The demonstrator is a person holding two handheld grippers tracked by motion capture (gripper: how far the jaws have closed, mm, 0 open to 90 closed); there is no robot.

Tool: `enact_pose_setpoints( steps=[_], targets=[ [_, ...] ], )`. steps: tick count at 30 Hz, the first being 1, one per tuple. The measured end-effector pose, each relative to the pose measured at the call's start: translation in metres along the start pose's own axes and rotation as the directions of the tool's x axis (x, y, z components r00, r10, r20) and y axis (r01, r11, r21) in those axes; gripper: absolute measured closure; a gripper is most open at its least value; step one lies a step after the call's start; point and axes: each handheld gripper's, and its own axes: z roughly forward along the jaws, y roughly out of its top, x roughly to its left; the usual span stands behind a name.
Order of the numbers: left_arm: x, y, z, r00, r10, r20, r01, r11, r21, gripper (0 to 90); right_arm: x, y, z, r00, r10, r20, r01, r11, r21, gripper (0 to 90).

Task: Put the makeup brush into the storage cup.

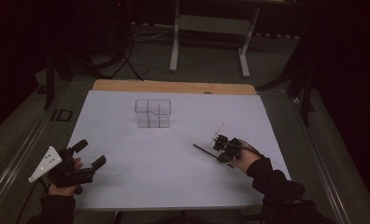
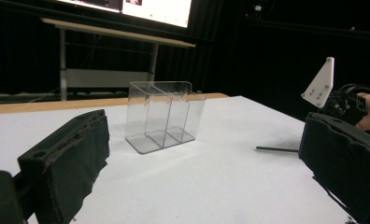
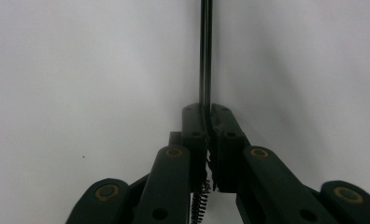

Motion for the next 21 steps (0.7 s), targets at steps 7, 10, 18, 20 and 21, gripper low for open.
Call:
enact_pose_setpoints(
  steps=[7, 10, 18, 20, 21],
  targets=[
    [-0.003, 0.001, 0.004, 0.9998, 0.003, 0.021, -0.003, 0.9999, 0.011, 2.5, -0.002, -0.001, -0.013, 0.9997, -0.014, -0.021, 0.013, 0.999, -0.032, 85.4],
    [-0.003, 0.002, 0.006, 0.9997, -0.005, 0.025, 0.004, 0.9999, 0.014, 2.5, -0.003, -0.002, -0.016, 0.9996, -0.014, -0.026, 0.013, 0.999, -0.047, 85.5],
    [-0.008, 0.008, 0.02, 0.9966, -0.011, 0.082, 0.006, 0.9983, 0.058, 2.6, 0.0, -0.003, -0.023, 0.9978, -0.057, -0.034, 0.055, 0.996, -0.067, 85.5],
    [-0.009, 0.01, 0.026, 0.9946, -0.018, 0.103, 0.008, 0.9957, 0.092, 4.3, 0.001, -0.004, -0.024, 0.9974, -0.059, -0.042, 0.056, 0.996, -0.066, 85.5],
    [-0.009, 0.011, 0.029, 0.9928, -0.022, 0.118, 0.009, 0.9944, 0.106, 4.6, 0.001, -0.004, -0.025, 0.9973, -0.062, -0.04, 0.059, 0.996, -0.07, 85.5]
  ],
)
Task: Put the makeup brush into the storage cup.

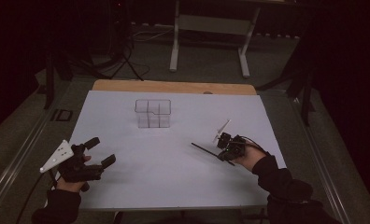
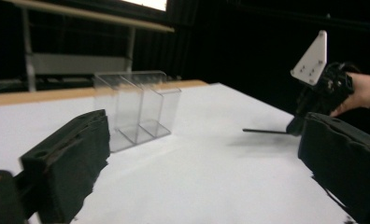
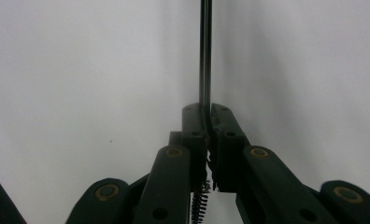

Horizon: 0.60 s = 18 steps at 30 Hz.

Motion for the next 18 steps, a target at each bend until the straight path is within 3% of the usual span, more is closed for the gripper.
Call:
enact_pose_setpoints(
  steps=[5, 9, 12, 16, 18],
  targets=[
    [-0.004, 0.006, 0.019, 0.9975, -0.014, 0.069, 0.009, 0.9976, 0.068, 4.3, 0.002, 0.0, -0.005, 0.9997, -0.017, -0.017, 0.017, 1.0, -0.018, 85.5],
    [-0.007, 0.009, 0.035, 0.991, -0.036, 0.129, 0.021, 0.9929, 0.117, 4.0, 0.004, 0.001, -0.008, 0.9992, -0.037, -0.015, 0.037, 0.999, -0.016, 85.5],
    [-0.01, 0.01, 0.045, 0.9863, -0.021, 0.164, -0.002, 0.9901, 0.14, 4.0, 0.005, 0.002, -0.009, 0.9987, -0.045, -0.022, 0.045, 0.999, -0.022, 85.5],
    [-0.014, 0.012, 0.06, 0.9733, -0.009, 0.23, -0.037, 0.9792, 0.199, 3.8, 0.009, 0.003, -0.012, 0.9954, -0.085, -0.044, 0.083, 0.996, -0.036, 85.5],
    [-0.017, 0.012, 0.067, 0.9614, -0.007, 0.275, -0.055, 0.9748, 0.216, 3.9, 0.011, 0.005, -0.013, 0.9942, -0.095, -0.05, 0.094, 0.995, -0.034, 85.5]
  ],
)
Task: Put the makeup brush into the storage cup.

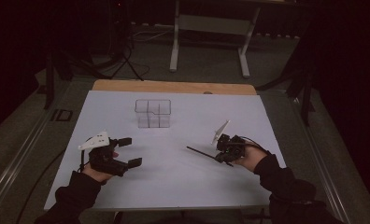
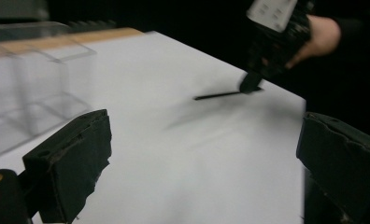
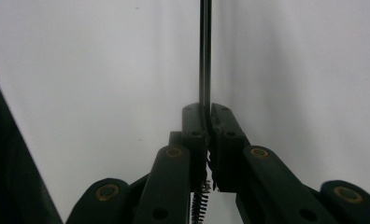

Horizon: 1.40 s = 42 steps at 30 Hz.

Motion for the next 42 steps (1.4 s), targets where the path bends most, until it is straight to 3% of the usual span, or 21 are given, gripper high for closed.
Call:
enact_pose_setpoints(
  steps=[7, 12, 19, 26, 33, 36, 42],
  targets=[
    [-0.003, 0.002, 0.021, 0.9968, 0.036, 0.071, -0.039, 0.9985, 0.039, 4.5, 0.009, 0.005, -0.003, 0.9982, -0.055, -0.022, 0.055, 0.998, -0.014, 85.5],
    [-0.003, 0.003, 0.035, 0.9931, 0.04, 0.11, -0.047, 0.9974, 0.055, 6.6, 0.015, 0.01, -0.003, 0.9946, -0.097, -0.038, 0.097, 0.995, -0.007, 85.4],
    [-0.006, 0.005, 0.054, 0.9828, 0.068, 0.172, -0.087, 0.9908, 0.104, 14.5, 0.022, 0.017, -0.004, 0.9881, -0.141, -0.061, 0.141, 0.99, -0.003, 85.5],
    [-0.006, 0.005, 0.071, 0.9778, 0.079, 0.194, -0.107, 0.9852, 0.134, 16.0, 0.024, 0.02, -0.007, 0.9834, -0.169, -0.066, 0.168, 0.986, -0.019, 85.5],
    [-0.009, 0.006, 0.087, 0.969, 0.086, 0.232, -0.128, 0.9762, 0.175, 21.0, 0.03, 0.024, -0.009, 0.9699, -0.227, -0.087, 0.226, 0.974, -0.023, 85.4],
    [-0.011, 0.006, 0.093, 0.9659, 0.086, 0.244, -0.134, 0.9734, 0.186, 23.5, 0.031, 0.027, -0.01, 0.968, -0.233, -0.093, 0.231, 0.972, -0.034, 85.4],
    [-0.011, 0.005, 0.103, 0.9603, 0.104, 0.259, -0.162, 0.9631, 0.215, 34.5, 0.033, 0.031, -0.01, 0.9626, -0.251, -0.102, 0.25, 0.968, -0.027, 85.4]
  ],
)
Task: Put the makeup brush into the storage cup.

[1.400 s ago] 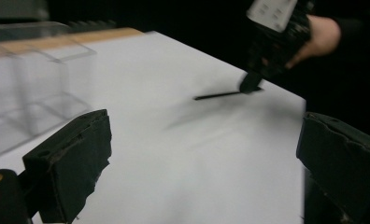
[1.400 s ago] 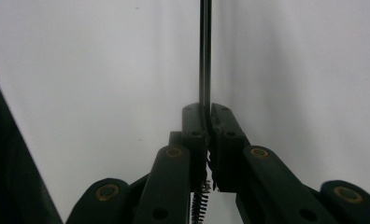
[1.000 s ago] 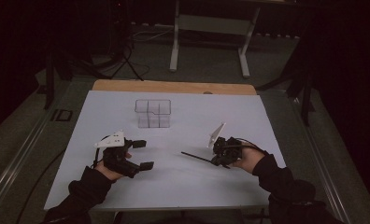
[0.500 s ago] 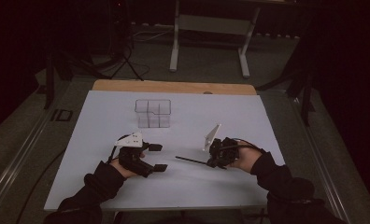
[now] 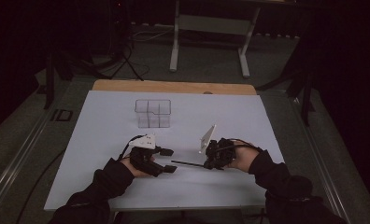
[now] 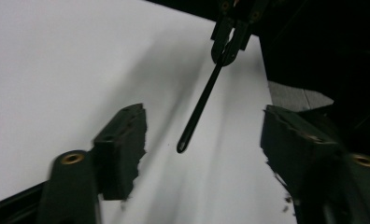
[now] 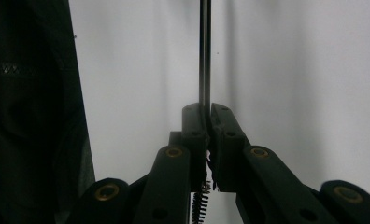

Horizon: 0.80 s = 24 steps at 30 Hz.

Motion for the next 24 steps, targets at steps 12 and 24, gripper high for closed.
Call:
enact_pose_setpoints(
  steps=[12, 24],
  targets=[
    [0.0, 0.022, 0.017, 0.9887, 0.145, 0.037, -0.149, 0.9785, 0.143, 43.1, 0.001, 0.011, -0.004, 0.9994, -0.034, -0.009, 0.034, 0.999, 0.022, 85.4],
    [-0.008, 0.05, 0.03, 0.9557, 0.276, 0.103, -0.294, 0.8996, 0.323, 57.0, 0.001, 0.011, -0.001, 0.9992, -0.029, -0.028, 0.03, 0.999, 0.025, 85.4]
  ],
)
